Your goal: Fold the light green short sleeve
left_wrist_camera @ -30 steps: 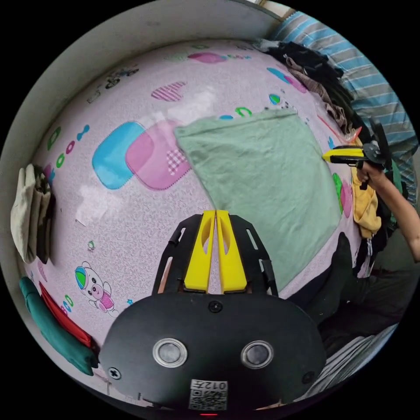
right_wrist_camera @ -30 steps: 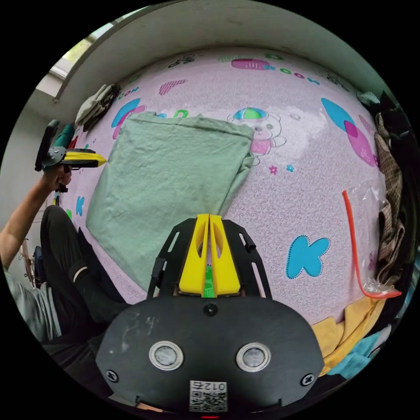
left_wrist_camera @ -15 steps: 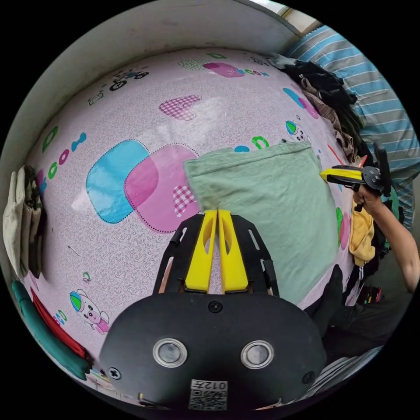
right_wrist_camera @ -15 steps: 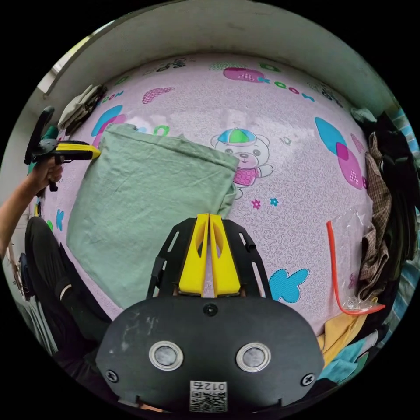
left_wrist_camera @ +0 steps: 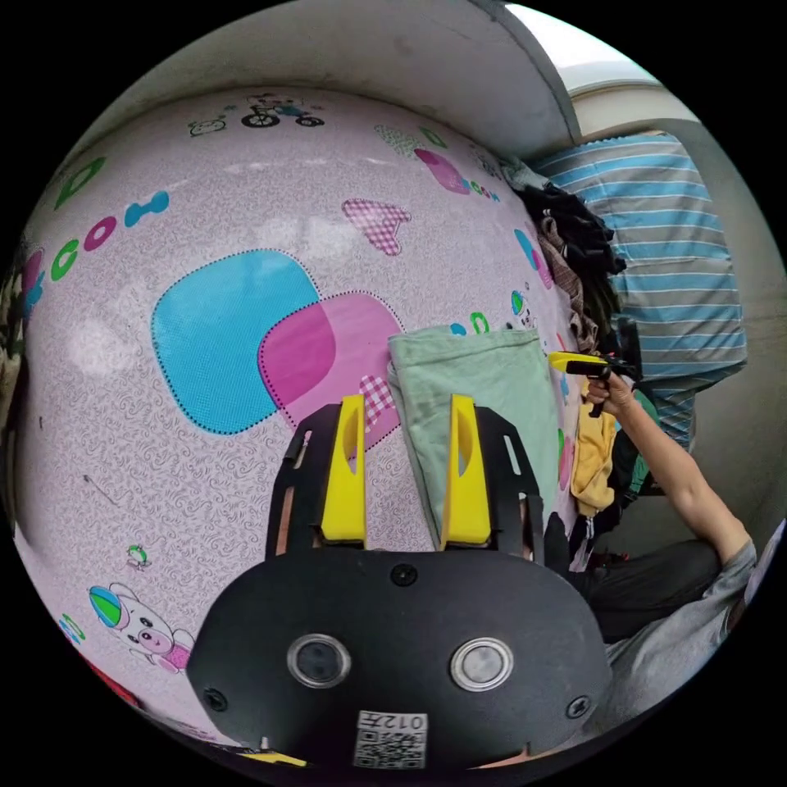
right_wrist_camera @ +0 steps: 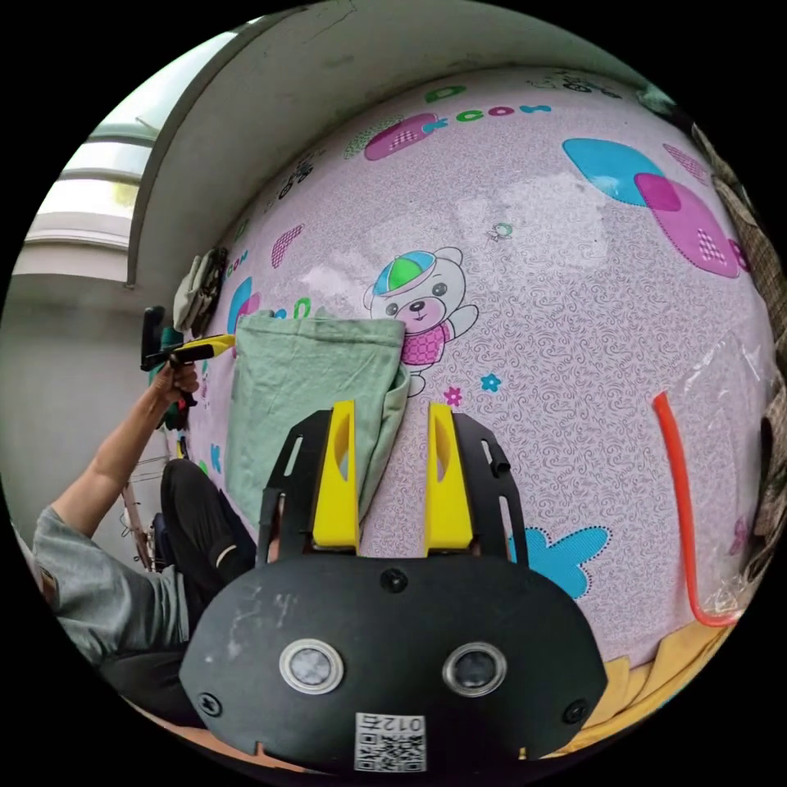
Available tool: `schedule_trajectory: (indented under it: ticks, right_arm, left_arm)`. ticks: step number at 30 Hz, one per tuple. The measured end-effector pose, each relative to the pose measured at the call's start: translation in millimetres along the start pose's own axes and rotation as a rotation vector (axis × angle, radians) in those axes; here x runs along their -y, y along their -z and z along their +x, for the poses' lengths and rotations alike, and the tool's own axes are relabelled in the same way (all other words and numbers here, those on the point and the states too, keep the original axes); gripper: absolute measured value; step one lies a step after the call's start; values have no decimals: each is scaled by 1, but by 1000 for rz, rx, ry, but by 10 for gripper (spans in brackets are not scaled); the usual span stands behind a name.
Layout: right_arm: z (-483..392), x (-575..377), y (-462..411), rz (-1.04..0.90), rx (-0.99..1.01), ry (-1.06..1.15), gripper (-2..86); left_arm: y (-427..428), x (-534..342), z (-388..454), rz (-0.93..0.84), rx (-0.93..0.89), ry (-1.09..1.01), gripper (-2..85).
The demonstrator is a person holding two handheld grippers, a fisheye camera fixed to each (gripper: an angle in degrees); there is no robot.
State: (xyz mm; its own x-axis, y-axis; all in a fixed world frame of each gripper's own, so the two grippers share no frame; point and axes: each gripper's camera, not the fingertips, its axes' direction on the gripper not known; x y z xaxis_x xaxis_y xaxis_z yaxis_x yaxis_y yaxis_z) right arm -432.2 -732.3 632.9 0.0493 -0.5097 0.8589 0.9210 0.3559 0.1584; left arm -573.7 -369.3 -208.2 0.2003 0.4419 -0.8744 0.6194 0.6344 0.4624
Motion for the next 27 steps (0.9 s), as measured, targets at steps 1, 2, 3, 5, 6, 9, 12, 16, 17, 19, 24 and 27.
schedule_trajectory:
  ticks: [1,2,3,5,6,9,12,16,17,19,24,27]
  right_arm:
    - [6,7,0,-3,6,14,116]
    - [9,10,0,-7,8,21,114]
    - [16,17,0,-18,12,36,110]
    - [25,27,1,-33,36,57,107]
    - [30,33,1,-42,55,69,106]
    - [43,45,1,-54,99,98,105]
    - [56,54,2,-59,162,119,103]
    - [70,64,3,-62,214,158,95]
    - [70,65,3,-65,214,169,95]
    - [68,71,5,-97,199,225,97]
    - [62,81,10,-156,173,313,93]
    - [64,81,15,-162,146,332,72]
  left_arm:
    - [1,2,-1,4,-13,-2,137]
    - [3,6,-4,4,-31,-13,140]
    - [5,10,-5,2,-42,-29,141]
    - [5,16,-5,-12,-71,-60,143]
    - [4,20,-3,-22,-82,-83,143]
    - [3,30,-1,-40,-87,-126,143]
    - [2,35,0,-50,-107,-155,140]
    - [-1,33,2,-43,-110,-182,134]
    - [-1,31,1,-42,-116,-183,133]
    - [-2,28,0,-42,-133,-182,133]
    - [-8,12,11,-39,-94,-231,129]
    - [-15,1,18,-49,-39,-262,120]
